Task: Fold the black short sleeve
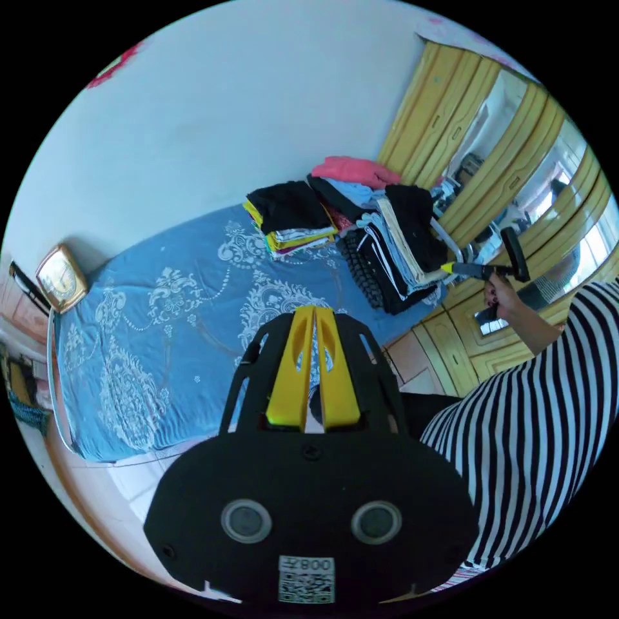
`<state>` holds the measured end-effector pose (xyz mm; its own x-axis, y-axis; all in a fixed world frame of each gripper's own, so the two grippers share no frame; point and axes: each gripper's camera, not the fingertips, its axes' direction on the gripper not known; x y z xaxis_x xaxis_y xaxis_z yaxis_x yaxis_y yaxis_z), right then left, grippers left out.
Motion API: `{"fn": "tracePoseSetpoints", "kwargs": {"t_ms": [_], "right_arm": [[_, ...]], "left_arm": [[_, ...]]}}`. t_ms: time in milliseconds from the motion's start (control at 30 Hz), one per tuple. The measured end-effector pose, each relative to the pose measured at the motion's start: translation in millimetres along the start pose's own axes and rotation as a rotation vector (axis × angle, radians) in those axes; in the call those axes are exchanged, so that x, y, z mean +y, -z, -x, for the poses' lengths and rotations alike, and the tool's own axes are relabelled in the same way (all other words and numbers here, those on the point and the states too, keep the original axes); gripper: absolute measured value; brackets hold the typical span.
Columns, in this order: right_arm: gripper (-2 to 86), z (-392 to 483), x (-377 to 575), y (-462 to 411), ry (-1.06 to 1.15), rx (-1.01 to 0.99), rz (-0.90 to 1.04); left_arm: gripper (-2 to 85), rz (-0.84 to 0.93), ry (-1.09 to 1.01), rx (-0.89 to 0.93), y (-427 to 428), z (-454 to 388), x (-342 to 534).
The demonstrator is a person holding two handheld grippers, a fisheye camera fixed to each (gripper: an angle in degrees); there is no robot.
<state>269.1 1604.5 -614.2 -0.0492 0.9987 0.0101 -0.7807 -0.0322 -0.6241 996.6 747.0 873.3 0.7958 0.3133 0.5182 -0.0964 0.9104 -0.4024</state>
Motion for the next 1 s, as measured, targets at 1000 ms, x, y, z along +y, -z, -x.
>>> {"fn": "tracePoseSetpoints", "kwargs": {"t_ms": [1000], "right_arm": [[7.9,397,-288,-51,0.045,0.2,0.058]], "left_arm": [[4.3,0.12,-0.034,0.452,111,330,6]]}}
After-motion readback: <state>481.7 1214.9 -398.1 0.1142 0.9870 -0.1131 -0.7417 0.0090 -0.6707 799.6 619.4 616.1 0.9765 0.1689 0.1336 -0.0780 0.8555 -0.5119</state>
